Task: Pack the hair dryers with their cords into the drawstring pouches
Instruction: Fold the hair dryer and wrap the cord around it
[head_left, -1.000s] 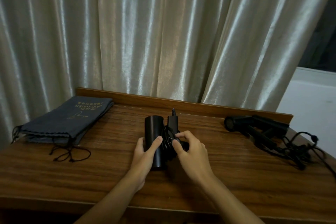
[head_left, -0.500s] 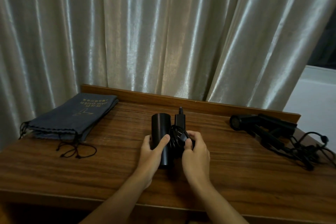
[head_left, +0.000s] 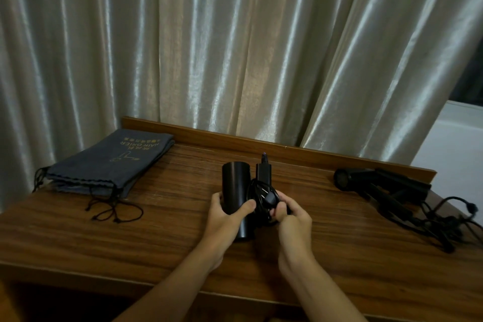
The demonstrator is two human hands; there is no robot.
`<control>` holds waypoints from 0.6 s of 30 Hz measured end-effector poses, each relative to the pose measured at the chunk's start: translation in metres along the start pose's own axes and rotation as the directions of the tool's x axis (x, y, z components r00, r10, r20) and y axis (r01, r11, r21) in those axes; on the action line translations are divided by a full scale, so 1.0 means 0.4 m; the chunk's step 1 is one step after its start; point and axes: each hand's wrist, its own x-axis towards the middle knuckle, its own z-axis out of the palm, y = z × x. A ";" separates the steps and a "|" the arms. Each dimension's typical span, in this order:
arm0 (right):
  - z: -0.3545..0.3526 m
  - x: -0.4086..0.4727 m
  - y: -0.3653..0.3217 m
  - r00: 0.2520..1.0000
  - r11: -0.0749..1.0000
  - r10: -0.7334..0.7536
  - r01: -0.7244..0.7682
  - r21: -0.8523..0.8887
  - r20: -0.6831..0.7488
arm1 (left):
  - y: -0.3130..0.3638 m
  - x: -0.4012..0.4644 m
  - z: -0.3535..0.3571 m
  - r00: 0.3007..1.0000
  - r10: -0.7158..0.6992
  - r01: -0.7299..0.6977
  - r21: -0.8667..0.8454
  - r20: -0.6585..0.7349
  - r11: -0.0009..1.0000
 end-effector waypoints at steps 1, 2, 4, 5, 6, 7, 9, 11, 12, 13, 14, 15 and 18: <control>0.004 -0.001 0.002 1.000 1.000 -0.005 0.005 0.001 -0.004 | 0.000 -0.001 -0.001 1.000 0.006 -0.006 -0.008 0.003 1.000; 0.007 -0.003 0.004 1.000 1.000 -0.024 0.024 -0.016 -0.003 | 0.003 -0.002 -0.001 1.000 0.013 -0.013 -0.015 0.008 1.000; 0.012 -0.004 0.007 0.996 0.994 -0.083 0.085 -0.074 0.026 | 0.010 -0.005 -0.003 1.000 0.027 -0.027 -0.030 0.011 0.999; 0.012 -0.004 0.007 0.993 0.988 -0.109 0.114 -0.107 0.051 | 0.011 -0.005 -0.004 0.999 0.032 -0.031 -0.034 0.008 0.999; 0.011 -0.004 0.008 0.989 0.981 -0.127 0.137 -0.141 0.075 | 0.011 -0.004 -0.004 0.999 0.035 -0.034 -0.035 0.002 0.999; 0.008 -0.004 0.007 0.985 0.973 -0.140 0.155 -0.173 0.096 | 0.009 -0.003 -0.003 0.999 0.039 -0.039 -0.030 -0.003 0.999; -0.001 -0.001 0.005 0.979 0.957 -0.154 0.180 -0.225 0.131 | 0.003 -0.005 -0.001 0.998 0.055 -0.055 -0.022 -0.002 0.998; -0.012 0.007 -0.001 0.980 0.959 -0.130 0.163 -0.233 0.152 | 0.000 -0.007 0.003 0.997 0.071 -0.071 -0.026 -0.004 0.997; -0.017 0.014 -0.005 0.984 0.969 -0.094 0.125 -0.211 0.151 | -0.002 -0.006 0.005 0.997 0.073 -0.073 -0.024 -0.011 0.997; -0.021 0.022 -0.010 0.989 0.983 -0.043 0.068 -0.171 0.143 | -0.002 -0.005 0.006 0.997 0.070 -0.070 -0.022 -0.019 0.997; -0.026 0.029 -0.012 0.991 0.992 0.012 0.004 -0.122 0.134 | -0.002 -0.003 0.008 0.998 0.063 -0.063 -0.025 -0.025 0.998; -0.030 0.036 -0.012 0.989 0.996 0.061 -0.051 -0.076 0.134 | -0.003 -0.001 0.010 0.998 0.057 -0.058 -0.032 -0.029 0.998; -0.043 0.047 -0.001 0.974 0.994 0.112 -0.112 -0.012 0.196 | -0.005 0.004 0.019 0.998 0.051 -0.053 -0.046 -0.043 0.998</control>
